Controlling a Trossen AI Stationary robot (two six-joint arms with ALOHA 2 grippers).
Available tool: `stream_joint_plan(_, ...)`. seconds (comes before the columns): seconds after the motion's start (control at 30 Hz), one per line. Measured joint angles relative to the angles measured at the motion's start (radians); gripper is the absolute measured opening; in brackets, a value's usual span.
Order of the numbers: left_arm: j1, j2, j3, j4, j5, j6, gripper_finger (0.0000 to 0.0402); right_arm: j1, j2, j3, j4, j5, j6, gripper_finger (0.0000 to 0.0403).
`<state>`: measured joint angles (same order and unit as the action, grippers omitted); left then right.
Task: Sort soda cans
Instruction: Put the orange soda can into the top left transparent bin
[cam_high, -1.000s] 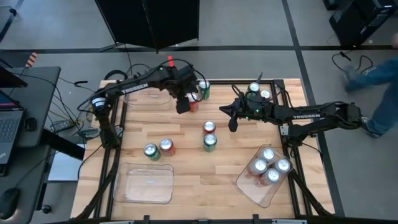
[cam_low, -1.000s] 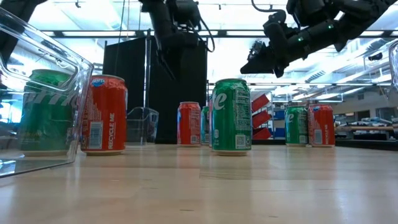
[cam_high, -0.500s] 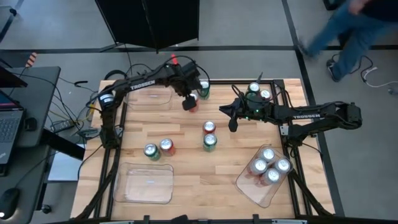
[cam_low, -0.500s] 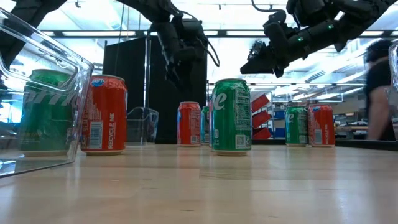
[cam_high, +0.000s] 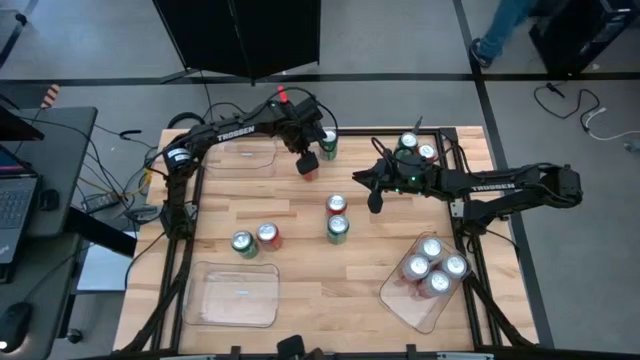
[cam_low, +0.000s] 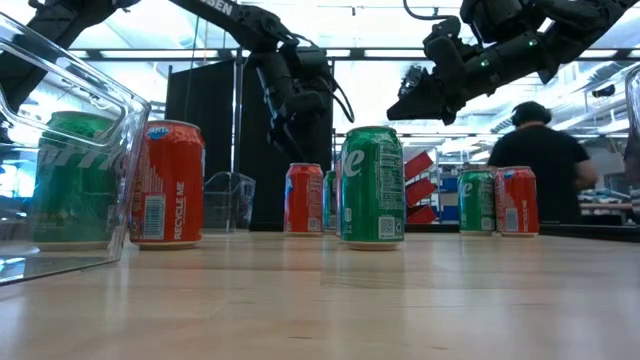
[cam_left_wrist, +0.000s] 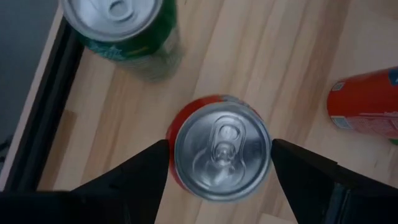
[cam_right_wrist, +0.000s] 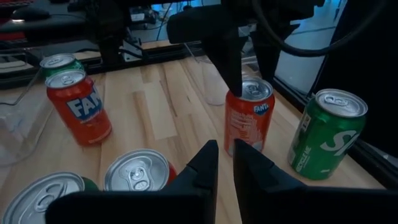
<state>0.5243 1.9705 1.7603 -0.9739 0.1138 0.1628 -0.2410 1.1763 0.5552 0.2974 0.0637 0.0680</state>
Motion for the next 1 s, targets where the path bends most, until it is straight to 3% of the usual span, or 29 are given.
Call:
stream_joint_plan(0.3,0.0,0.0,0.001,-0.002,-0.004,0.017,0.0287,0.0,0.0,0.0,0.002,-0.005,-0.001,0.0045)
stream_joint_plan(0.57,0.0,0.002,0.074,-0.087,-0.01,0.007,0.0287,0.0,0.0,0.0,0.007,-0.005,-0.011,0.006)
stream_joint_plan(1.0,0.005,0.002,0.012,-0.107,0.002,-0.018,0.0287,0.0,0.0,0.0,0.016,-0.006,-0.011,0.0072)
